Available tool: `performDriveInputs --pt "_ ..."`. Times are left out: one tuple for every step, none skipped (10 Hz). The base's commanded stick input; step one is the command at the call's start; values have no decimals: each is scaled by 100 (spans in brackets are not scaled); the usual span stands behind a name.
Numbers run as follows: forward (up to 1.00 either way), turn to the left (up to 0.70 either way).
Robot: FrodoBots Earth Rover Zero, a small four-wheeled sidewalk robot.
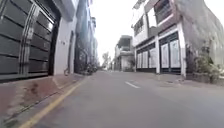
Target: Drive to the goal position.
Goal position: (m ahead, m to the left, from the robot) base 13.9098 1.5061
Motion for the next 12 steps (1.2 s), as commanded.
performDriveInputs --pt "100 0" --pt "100 0" --pt "100 0" --pt "100 0" --pt "100 0" --pt "100 0" --pt "100 0" --pt "100 0" --pt "100 0" --pt "100 0" --pt "100 0" --pt "100 0"
